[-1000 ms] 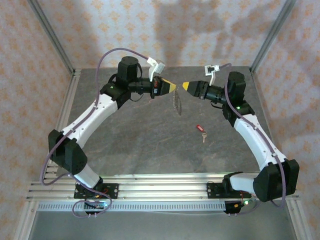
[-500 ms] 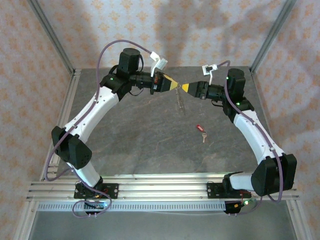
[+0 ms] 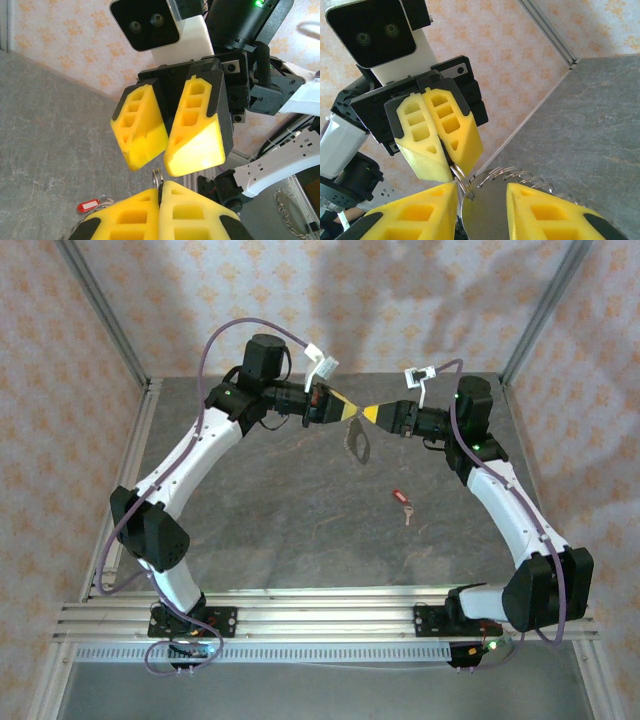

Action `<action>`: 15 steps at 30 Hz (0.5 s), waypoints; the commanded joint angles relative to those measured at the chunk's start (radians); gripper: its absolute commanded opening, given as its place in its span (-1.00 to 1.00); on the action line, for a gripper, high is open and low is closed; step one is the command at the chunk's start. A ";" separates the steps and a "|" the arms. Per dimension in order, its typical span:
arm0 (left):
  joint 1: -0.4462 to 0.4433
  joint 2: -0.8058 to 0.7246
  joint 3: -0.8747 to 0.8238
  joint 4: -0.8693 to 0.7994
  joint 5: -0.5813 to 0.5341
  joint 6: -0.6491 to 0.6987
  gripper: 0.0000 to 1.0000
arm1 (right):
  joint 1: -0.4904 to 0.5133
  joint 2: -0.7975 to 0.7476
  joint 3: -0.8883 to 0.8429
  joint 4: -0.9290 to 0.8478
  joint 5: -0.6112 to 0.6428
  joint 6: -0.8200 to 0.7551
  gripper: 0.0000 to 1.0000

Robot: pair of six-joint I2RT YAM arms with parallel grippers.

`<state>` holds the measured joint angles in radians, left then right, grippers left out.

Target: Put the keys on the keyring

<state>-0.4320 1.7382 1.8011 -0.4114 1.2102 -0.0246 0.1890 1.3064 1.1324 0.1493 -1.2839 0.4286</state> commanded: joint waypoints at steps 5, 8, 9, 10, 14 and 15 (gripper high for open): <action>0.003 0.009 0.054 -0.008 0.048 0.011 -1.00 | 0.006 -0.019 0.035 0.076 -0.035 0.019 -0.38; 0.002 0.011 0.058 -0.007 0.047 0.009 -1.00 | 0.012 -0.018 0.038 0.081 -0.033 0.020 -0.38; 0.002 0.011 0.059 -0.007 0.048 0.008 -1.00 | 0.015 -0.016 0.039 0.082 -0.032 0.021 -0.38; 0.001 0.011 0.060 -0.007 0.048 0.008 -1.00 | 0.017 -0.015 0.040 0.084 -0.031 0.022 -0.38; -0.002 0.012 0.067 -0.009 0.046 0.005 -1.00 | 0.027 -0.009 0.047 0.088 -0.030 0.024 -0.42; -0.003 0.012 0.068 -0.010 0.046 0.005 -1.00 | 0.029 -0.010 0.047 0.089 -0.029 0.024 -0.44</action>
<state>-0.4320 1.7458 1.8229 -0.4168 1.2240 -0.0246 0.2100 1.3064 1.1404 0.1749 -1.2877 0.4496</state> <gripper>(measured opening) 0.043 0.290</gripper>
